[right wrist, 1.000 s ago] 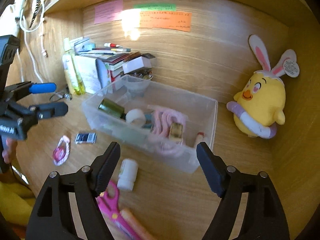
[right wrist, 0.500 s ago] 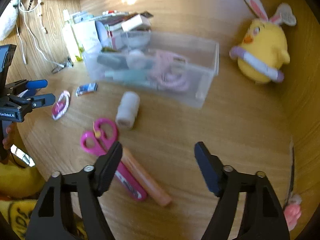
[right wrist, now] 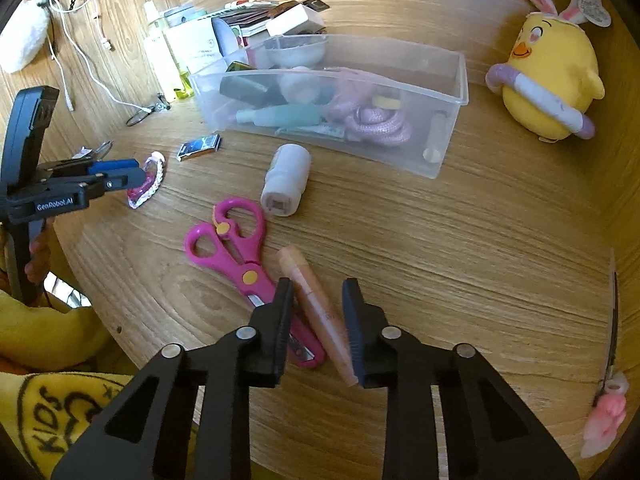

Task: Organize objects
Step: 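Grasp the pink round compact with left tool while right tool grasps peach lipstick tube, then carry compact into the box and open left tool while right tool releases lipstick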

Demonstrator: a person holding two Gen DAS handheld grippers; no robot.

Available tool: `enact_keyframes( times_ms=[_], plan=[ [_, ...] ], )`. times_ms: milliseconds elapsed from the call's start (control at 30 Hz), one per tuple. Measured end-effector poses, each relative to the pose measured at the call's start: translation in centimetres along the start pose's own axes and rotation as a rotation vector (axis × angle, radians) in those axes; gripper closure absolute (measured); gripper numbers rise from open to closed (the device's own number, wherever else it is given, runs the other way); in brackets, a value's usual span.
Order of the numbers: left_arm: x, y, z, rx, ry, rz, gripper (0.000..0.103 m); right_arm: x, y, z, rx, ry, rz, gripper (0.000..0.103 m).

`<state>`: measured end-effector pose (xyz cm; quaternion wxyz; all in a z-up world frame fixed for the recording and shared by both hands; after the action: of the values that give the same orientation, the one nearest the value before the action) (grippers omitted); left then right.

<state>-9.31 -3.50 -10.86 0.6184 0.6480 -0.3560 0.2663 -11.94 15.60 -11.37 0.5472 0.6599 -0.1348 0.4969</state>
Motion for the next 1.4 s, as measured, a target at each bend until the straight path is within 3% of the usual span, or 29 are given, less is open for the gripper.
enact_keyframes(
  times_ms=[267,400,700,1100,1400],
  plan=[
    [-0.4,-0.4,0.3,-0.01,0.024,0.011,0.068,-0.3,0.2,-0.2,-0.013,-0.009,-0.01,0.089],
    [0.0,-0.1,0.2,-0.017,0.05,-0.017,0.068,-0.4,0.5,-0.2,-0.012,-0.014,-0.02,0.089],
    [2.4,2.9,0.3,0.029,0.015,-0.109,0.068,1.0,2.5,-0.6,-0.022,-0.024,-0.09,0.089],
    [4.7,8.6,-1.4,0.047,-0.032,-0.258,0.068,4.8,8.9,-2.0,-0.042,-0.052,-0.252,0.089],
    [5.1,13.2,-2.5,0.014,-0.027,-0.311,0.068,5.7,13.6,-3.3,-0.072,-0.025,-0.333,0.089]
  ],
)
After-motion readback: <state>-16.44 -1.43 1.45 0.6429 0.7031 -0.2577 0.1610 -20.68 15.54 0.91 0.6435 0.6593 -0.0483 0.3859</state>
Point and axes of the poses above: each gripper's, at about its wrist camera, not at the fingertips, and x roughly against the way its jaws point, z to its left, y to its top, the point moved 8 cm from there along -x, roughly the way its jaws point
